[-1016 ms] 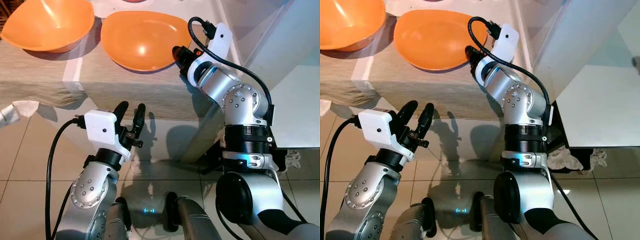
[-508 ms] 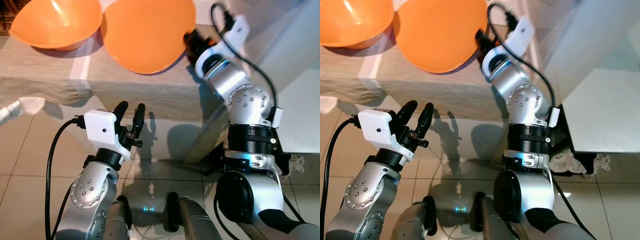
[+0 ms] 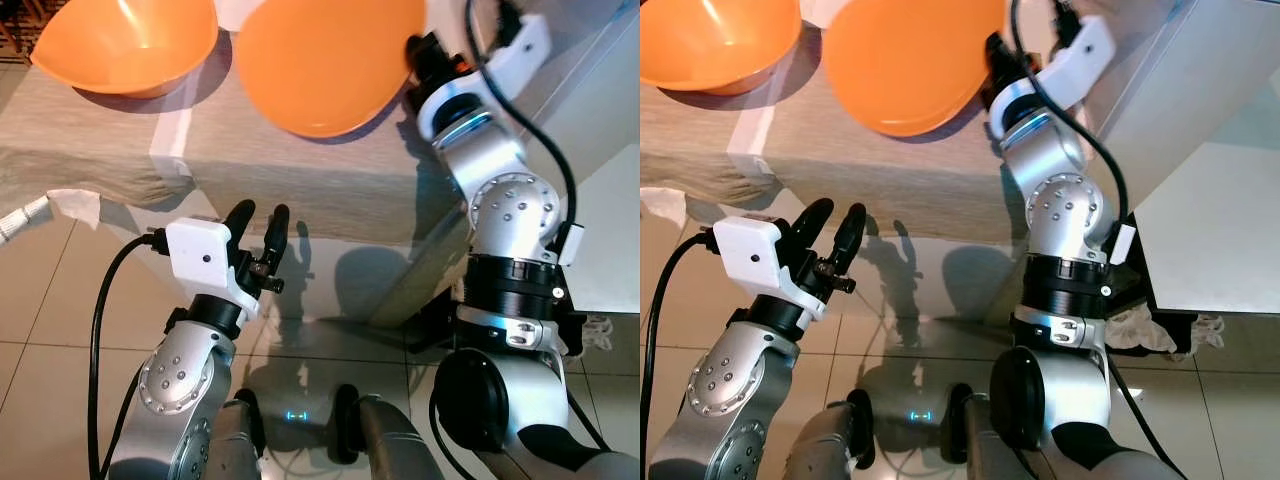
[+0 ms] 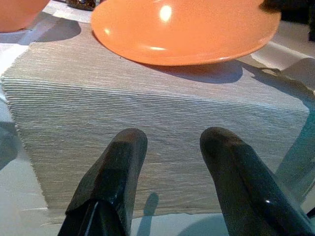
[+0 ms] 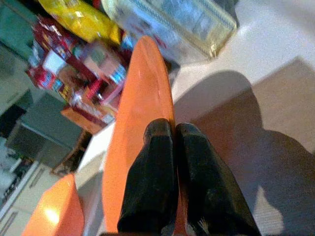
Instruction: Setting the table
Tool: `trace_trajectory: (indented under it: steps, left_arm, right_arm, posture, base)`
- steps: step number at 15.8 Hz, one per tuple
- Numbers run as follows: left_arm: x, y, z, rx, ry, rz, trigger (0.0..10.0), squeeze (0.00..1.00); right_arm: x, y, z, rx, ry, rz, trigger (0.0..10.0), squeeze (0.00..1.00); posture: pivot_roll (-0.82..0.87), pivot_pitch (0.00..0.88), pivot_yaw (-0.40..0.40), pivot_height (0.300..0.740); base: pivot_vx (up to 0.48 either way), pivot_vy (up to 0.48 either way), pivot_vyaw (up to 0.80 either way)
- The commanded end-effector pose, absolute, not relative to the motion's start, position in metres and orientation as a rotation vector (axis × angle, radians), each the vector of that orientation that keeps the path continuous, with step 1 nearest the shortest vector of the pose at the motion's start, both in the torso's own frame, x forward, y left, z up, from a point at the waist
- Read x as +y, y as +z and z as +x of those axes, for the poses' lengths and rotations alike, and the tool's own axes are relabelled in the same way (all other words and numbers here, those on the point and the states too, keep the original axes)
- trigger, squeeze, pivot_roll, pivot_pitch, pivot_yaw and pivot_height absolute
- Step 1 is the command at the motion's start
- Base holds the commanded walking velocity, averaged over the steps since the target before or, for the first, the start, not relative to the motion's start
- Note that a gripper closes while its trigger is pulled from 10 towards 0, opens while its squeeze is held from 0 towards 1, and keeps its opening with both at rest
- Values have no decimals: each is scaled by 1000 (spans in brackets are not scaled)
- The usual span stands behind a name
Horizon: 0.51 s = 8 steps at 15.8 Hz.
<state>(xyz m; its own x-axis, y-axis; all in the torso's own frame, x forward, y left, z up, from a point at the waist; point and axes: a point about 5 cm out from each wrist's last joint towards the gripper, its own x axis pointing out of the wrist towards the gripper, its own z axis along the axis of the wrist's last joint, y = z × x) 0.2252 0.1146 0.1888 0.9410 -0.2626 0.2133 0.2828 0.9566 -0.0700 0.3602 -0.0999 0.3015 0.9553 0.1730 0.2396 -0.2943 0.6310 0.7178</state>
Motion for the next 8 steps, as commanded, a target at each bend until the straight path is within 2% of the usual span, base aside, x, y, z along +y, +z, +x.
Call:
trace_trajectory:
  steps: [1,5,6,7,8]
  left_arm:
    - [114,188,225,-202,-287,-104,10000,0]
    - [114,189,227,-206,-290,-102,10000,0]
    - [114,190,227,-208,-291,-101,10000,0]
    - [115,190,227,-211,-291,-100,10000,0]
    - [115,190,228,-211,-291,-100,10000,0]
  right_arm:
    - [-88,301,348,-205,323,913,0,0]
    - [-89,317,340,-333,380,883,0,0]
    - [-88,323,338,-370,392,839,0,0]
    - [-84,332,332,-445,415,679,0,0]
    - [-82,337,328,-484,430,607,0,0]
  posture:
    - [-67,245,-32,740]
    - [-66,243,-26,740]
    - [-64,241,-25,740]
    - [-63,239,-24,740]
    - [-60,238,-23,740]
  base:
    - [0,0,0]
    - [0,0,0]
    - [0,0,0]
    - [0,0,0]
    - [0,0,0]
